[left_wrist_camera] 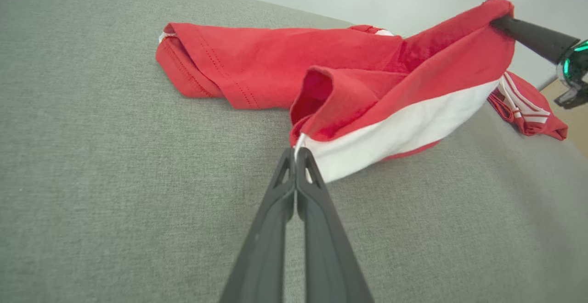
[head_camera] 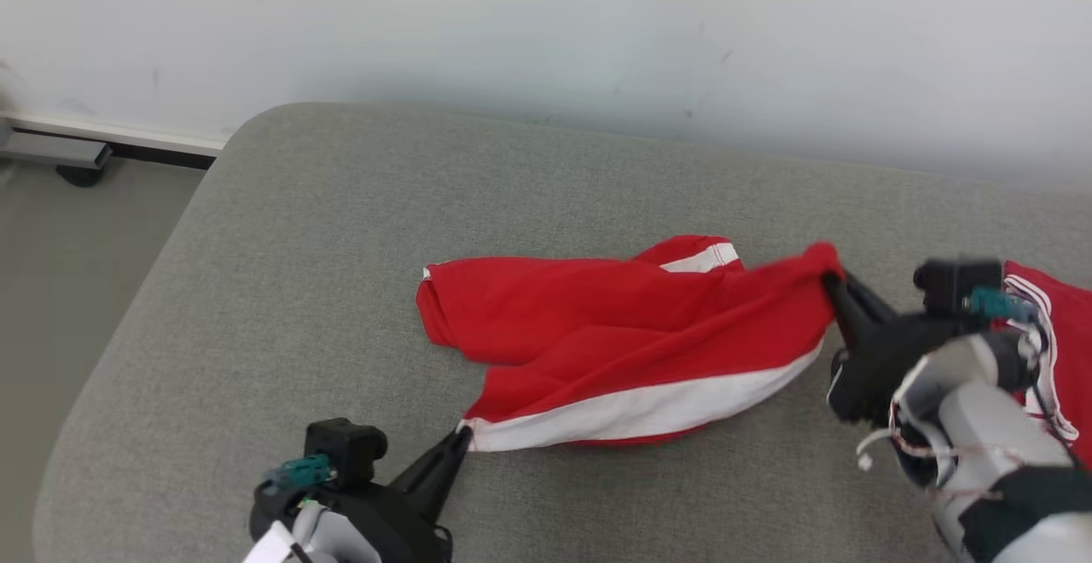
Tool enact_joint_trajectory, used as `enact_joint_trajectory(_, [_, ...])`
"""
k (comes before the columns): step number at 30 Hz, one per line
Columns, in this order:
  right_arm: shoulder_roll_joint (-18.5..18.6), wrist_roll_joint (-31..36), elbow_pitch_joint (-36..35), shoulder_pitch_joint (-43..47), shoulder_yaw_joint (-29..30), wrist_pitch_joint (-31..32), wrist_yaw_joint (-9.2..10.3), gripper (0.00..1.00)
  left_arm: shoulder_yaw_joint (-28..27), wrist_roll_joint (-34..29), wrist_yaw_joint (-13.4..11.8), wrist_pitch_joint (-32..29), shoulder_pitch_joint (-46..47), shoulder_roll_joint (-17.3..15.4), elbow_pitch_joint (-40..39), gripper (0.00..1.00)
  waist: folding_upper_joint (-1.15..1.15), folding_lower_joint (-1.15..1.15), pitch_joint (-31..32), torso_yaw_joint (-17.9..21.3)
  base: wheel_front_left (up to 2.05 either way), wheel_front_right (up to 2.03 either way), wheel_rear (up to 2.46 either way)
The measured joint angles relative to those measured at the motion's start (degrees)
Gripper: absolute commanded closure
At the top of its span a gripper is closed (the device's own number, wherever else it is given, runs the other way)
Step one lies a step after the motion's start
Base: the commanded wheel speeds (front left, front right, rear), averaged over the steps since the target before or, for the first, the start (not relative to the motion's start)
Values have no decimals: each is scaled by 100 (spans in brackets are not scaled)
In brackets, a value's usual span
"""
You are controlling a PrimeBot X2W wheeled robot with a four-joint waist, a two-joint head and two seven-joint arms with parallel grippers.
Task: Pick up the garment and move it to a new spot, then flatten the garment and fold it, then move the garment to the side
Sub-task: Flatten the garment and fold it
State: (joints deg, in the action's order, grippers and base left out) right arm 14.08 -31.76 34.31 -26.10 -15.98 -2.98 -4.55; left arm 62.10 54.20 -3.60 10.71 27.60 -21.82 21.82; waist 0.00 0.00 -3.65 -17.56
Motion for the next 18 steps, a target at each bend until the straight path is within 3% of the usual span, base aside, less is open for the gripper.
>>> enact_joint_trajectory(11, [-23, 166, 1263, -1190, -307, 881, 5, 100, 188, -218, 14, 0, 209, 356, -68, 100, 0, 0, -119, -409, 0, 0, 0])
enact_joint_trajectory(18, [-252, 229, 1817, -1785, -338, 904, 110, 100, 187, -235, 56, 40, 263, 413, -53, 100, 0, 0, -304, -670, 0, 0, 0])
